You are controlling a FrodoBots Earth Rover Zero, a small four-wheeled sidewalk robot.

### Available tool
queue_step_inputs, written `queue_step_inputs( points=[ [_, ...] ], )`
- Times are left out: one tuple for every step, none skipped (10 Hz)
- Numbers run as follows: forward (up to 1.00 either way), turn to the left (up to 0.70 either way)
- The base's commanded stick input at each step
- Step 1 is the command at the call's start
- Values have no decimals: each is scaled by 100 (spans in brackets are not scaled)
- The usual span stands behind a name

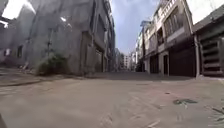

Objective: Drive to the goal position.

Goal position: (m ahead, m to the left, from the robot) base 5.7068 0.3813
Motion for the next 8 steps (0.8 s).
queue_step_inputs(
  points=[
    [100,6],
    [100,6],
    [11,1],
    [100,6],
    [100,6],
    [100,6],
    [100,6],
    [100,6]
  ],
)
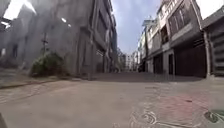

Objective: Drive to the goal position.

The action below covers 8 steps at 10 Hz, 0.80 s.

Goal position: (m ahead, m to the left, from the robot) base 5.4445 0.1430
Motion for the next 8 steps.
queue_step_inputs(
  points=[
    [81,5],
    [24,1],
    [100,6],
    [100,2],
    [100,-34],
    [100,-34],
    [100,-34],
    [100,-34]
  ],
)
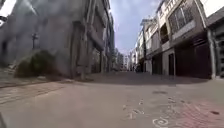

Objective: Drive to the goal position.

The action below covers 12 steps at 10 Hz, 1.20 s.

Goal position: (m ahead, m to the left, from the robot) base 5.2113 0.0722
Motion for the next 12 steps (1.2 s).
queue_step_inputs(
  points=[
    [100,-27],
    [100,6],
    [100,6],
    [100,6],
    [100,6],
    [100,6],
    [100,6],
    [100,6],
    [100,-25],
    [100,-34],
    [100,-34],
    [100,-34]
  ],
)
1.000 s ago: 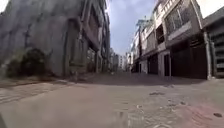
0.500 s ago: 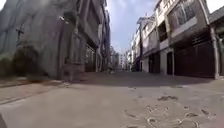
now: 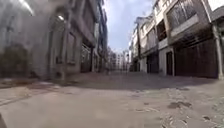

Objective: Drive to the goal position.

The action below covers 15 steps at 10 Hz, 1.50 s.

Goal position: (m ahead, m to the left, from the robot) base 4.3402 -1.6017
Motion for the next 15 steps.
queue_step_inputs(
  points=[
    [100,6],
    [100,6],
    [100,-4],
    [100,-21],
    [100,-34],
    [100,-34],
    [100,-34],
    [100,-21],
    [100,6],
    [100,6],
    [100,6],
    [100,6],
    [100,1],
    [100,-16],
    [100,-34]
  ],
)
